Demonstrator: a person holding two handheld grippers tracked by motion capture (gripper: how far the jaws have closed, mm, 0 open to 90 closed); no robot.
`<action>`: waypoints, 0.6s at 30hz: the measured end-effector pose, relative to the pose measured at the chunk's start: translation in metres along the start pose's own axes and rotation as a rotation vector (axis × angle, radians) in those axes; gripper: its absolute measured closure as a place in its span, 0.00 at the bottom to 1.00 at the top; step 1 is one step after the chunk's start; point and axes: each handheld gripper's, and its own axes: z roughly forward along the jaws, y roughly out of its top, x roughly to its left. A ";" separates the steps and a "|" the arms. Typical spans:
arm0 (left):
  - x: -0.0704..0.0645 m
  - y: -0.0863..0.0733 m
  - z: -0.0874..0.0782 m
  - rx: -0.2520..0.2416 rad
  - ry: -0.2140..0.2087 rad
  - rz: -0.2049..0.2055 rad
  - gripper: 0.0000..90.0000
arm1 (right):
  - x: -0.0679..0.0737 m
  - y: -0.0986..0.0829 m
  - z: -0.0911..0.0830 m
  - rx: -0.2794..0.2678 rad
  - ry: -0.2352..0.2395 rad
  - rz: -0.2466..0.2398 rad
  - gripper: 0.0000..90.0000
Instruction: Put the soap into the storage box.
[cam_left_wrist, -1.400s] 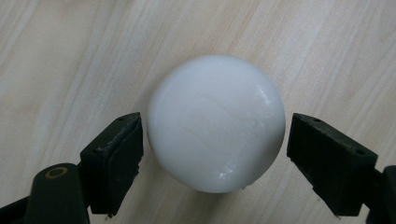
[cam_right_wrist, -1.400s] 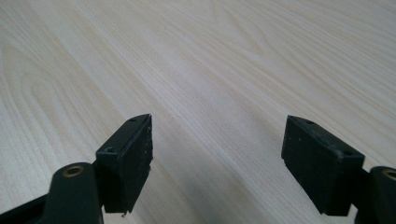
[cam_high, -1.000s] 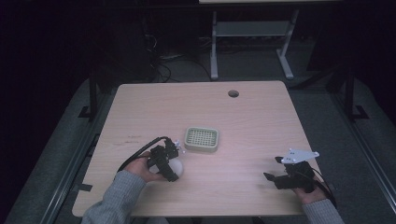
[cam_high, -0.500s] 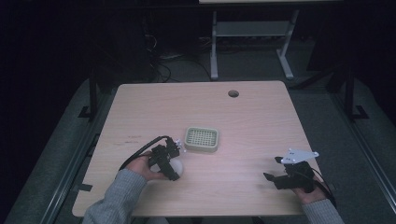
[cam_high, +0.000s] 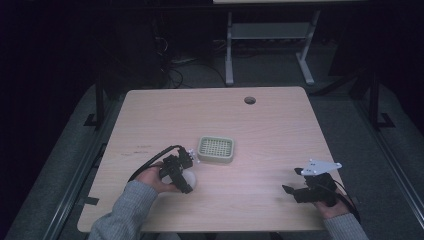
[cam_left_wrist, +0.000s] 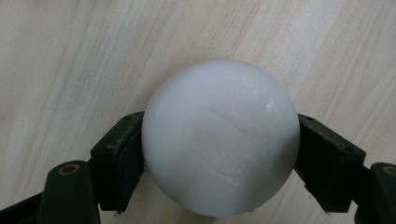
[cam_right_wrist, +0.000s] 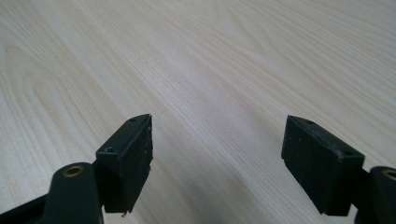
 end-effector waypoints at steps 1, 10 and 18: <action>0.000 0.000 0.000 0.000 0.000 0.000 0.26 | 0.000 0.000 0.000 0.000 0.000 0.000 0.27; -0.001 0.001 0.000 0.013 0.003 -0.002 0.26 | 0.000 0.000 0.000 0.001 0.000 0.001 0.27; -0.003 0.003 0.000 0.027 0.009 0.006 0.26 | 0.000 0.000 0.000 -0.001 0.000 0.000 0.27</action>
